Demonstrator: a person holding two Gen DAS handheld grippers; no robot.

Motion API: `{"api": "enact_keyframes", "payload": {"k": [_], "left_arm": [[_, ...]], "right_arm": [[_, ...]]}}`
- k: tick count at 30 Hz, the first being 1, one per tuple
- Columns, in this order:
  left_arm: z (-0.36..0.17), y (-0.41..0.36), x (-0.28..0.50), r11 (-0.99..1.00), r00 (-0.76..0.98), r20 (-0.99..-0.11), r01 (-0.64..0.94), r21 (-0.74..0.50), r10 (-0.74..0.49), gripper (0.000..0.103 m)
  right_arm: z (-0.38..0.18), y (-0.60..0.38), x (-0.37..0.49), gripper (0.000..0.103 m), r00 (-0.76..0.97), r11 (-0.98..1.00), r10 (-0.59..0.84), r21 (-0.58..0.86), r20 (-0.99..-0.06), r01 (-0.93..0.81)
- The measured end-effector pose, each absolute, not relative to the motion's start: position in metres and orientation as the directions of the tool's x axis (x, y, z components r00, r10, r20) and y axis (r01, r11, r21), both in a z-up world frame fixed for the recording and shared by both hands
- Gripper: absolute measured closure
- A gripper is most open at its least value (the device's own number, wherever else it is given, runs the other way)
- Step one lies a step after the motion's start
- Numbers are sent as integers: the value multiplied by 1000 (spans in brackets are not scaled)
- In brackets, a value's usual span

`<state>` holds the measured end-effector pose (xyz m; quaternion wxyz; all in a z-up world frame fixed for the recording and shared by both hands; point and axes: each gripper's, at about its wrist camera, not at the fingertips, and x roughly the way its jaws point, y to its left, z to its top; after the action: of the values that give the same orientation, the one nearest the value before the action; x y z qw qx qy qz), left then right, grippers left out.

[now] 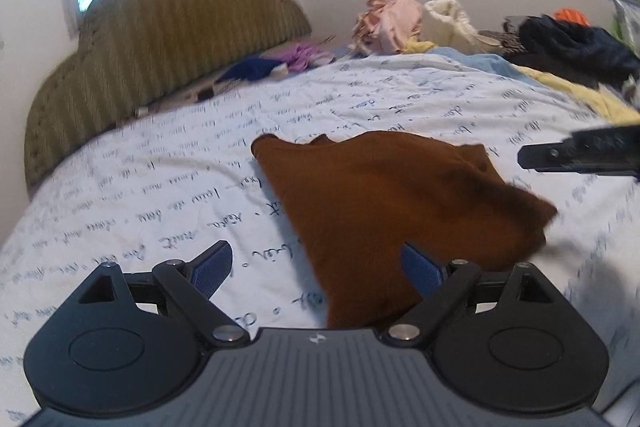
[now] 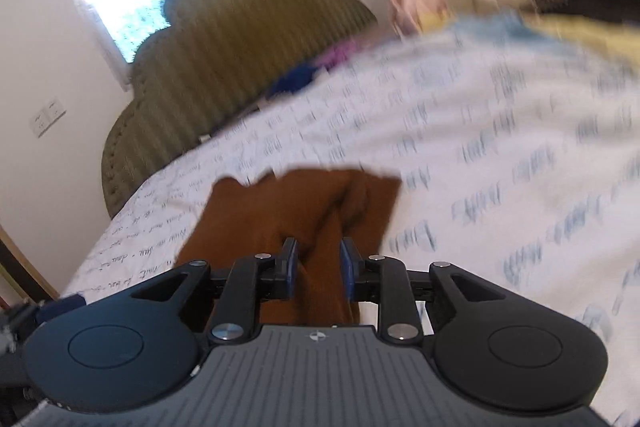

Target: Fold small clothes

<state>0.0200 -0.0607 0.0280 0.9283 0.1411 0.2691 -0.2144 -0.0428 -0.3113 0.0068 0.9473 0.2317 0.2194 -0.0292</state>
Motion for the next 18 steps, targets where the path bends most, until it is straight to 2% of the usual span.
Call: {"api": "enact_keyframes", "payload": {"k": [5,9,12,18], "left_arm": [[10,-78,44,902,737,-624,416,116,-260,11],[-2,-83,46,903,716,-656,413,120,-240,11],[-4,-85,45,899,714,-659,418,131,-236,11],[-5,-85,46,902,708,-666,415,121,-236,11]], "right_arm": [[8,-287,-30,75,875,942,117,332,-470,53],[-14,-283,-20,75,828,949,82,297,-555,105],[-15,-291,-24,75,833,925,114,365,-541,110],[-16,-289,-24,71,830,934,95,337,-550,116]]}}
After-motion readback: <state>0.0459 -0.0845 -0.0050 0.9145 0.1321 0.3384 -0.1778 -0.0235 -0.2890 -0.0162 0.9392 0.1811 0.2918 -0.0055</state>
